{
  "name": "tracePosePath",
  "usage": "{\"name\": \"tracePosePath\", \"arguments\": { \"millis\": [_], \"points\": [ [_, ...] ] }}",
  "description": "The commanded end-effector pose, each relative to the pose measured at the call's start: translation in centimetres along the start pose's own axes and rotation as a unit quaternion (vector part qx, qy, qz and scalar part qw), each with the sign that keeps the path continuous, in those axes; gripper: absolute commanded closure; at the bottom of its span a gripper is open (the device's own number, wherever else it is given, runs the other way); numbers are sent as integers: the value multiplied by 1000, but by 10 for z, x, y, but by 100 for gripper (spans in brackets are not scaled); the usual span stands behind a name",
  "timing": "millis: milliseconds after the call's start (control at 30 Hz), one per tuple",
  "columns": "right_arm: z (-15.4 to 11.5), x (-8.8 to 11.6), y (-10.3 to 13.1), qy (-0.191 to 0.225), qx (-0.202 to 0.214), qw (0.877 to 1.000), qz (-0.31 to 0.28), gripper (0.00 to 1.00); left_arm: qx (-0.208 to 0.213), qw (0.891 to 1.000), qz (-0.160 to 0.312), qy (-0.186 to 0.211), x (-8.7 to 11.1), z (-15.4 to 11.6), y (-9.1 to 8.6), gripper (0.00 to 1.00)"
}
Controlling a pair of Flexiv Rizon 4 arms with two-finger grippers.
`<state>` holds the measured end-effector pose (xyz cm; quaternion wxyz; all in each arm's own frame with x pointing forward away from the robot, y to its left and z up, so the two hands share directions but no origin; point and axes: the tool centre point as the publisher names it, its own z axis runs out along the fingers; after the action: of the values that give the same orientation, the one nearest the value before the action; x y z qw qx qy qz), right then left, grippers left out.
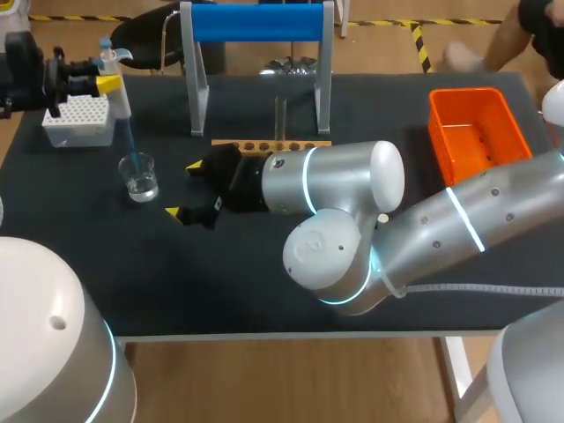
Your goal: Invert the test tube, pick up the pipette, mount the tip to pipette, aspirate from beaker and dispense into the tube, eject the tip, return the pipette, and cap with the stopper.
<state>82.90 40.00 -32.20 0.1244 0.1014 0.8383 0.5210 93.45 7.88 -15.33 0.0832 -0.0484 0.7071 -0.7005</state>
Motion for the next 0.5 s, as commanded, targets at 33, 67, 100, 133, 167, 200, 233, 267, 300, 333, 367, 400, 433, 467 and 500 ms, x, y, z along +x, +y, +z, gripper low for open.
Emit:
{"name": "tracePosePath", "arguments": {
  "millis": [33, 67, 100, 133, 167, 200, 233, 267, 300, 333, 367, 400, 433, 467, 500],
  "points": [
    [-1, -1, -1, 2, -1, 1000, 0, 0, 5, 1000, -1, 6, -5, -1, 8, 100],
    [-1, -1, -1, 2, -1, 1000, 0, 0, 7, 1000, -3, 5, -6, -2, 9, 100],
    [-1, -1, -1, 2, -1, 1000, 0, 0, 9, 1000, -4, 5, -6, -2, 10, 100],
    [-1, -1, -1, 2, -1, 1000, 0, 0, 12, 1000, -5, 4, -6, -3, 11, 100],
    [-1, -1, -1, 2, -1, 1000, 0, 0, 12, 1000, -5, 3, -6, -3, 12, 100],
    [-1, -1, -1, 2, -1, 1000, 0, 0, 12, 1000, -5, 3, -6, -3, 13, 100],
    [-1, -1, -1, 2, -1, 1000, 0, 0, 12, 1000, -6, 3, -6, -3, 14, 100],
    [-1, -1, -1, 2, -1, 1000, 0, 0, 13, 1000, -8, 4, -6, -3, 15, 100],
    [-1, -1, -1, 2, -1, 1000, 0, 0, 13, 1000, -8, 4, -6, -3, 16, 100],
    [-1, -1, -1, 2, -1, 1000, 0, 0, 14, 1000, -9, 4, -6, -3, 17, 100],
    [-1, -1, -1, 2, -1, 1000, 0, 0, 14, 1000, -10, 5, -6, -3, 18, 100],
    [-1, -1, -1, 2, -1, 1000, 0, 0, 15, 1000, -10, 5, -7, -3, 19, 100],
    [-1, -1, -1, 2, -1, 1000, 0, 0, 15, 1000, -11, 6, -7, -4, 20, 100],
    [-1, -1, -1, 2, -1, 1000, 0, 0, 15, 1000, -12, 6, -7, -4, 21, 100],
    [-1, -1, -1, 2, -1, 1000, 0, 0, 15, 1000, -12, 6, -7, -4, 21, 100]
  ]
}}
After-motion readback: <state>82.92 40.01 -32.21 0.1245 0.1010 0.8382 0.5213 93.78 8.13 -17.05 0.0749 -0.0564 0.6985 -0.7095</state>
